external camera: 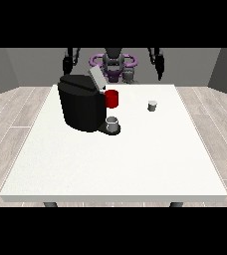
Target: Insert the coffee pod into the coffee machine and close the lid
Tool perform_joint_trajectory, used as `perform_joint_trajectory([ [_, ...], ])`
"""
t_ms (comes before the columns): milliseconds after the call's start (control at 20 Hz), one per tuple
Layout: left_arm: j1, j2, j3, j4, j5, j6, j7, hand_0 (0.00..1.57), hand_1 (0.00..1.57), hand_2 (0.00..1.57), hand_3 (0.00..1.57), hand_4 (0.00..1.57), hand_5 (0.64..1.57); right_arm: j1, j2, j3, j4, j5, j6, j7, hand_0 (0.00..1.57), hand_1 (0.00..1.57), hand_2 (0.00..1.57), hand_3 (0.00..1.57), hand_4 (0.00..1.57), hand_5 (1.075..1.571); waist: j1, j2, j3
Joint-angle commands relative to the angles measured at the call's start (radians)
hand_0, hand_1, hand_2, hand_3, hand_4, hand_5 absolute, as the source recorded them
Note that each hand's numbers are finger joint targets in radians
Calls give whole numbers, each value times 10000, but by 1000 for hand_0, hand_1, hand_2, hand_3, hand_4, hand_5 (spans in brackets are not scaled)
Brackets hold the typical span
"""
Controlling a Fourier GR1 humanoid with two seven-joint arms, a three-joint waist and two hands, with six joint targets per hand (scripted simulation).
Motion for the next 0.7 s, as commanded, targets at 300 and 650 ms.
perform_joint_trajectory([
  [300,259,1966,-779,-278,-1526,-1564,-1263,0,0,0,0,0,1571,42,-10,-339,701,877,-996,-659,0,0,0,0,0,1571,21,-134,-176],
  [650,-1278,3356,152,978,-1687,-2478,-683,0,0,0,0,0,1571,-790,-28,-342,649,1003,-1086,-512,0,0,0,0,0,1571,-583,651,-171],
])
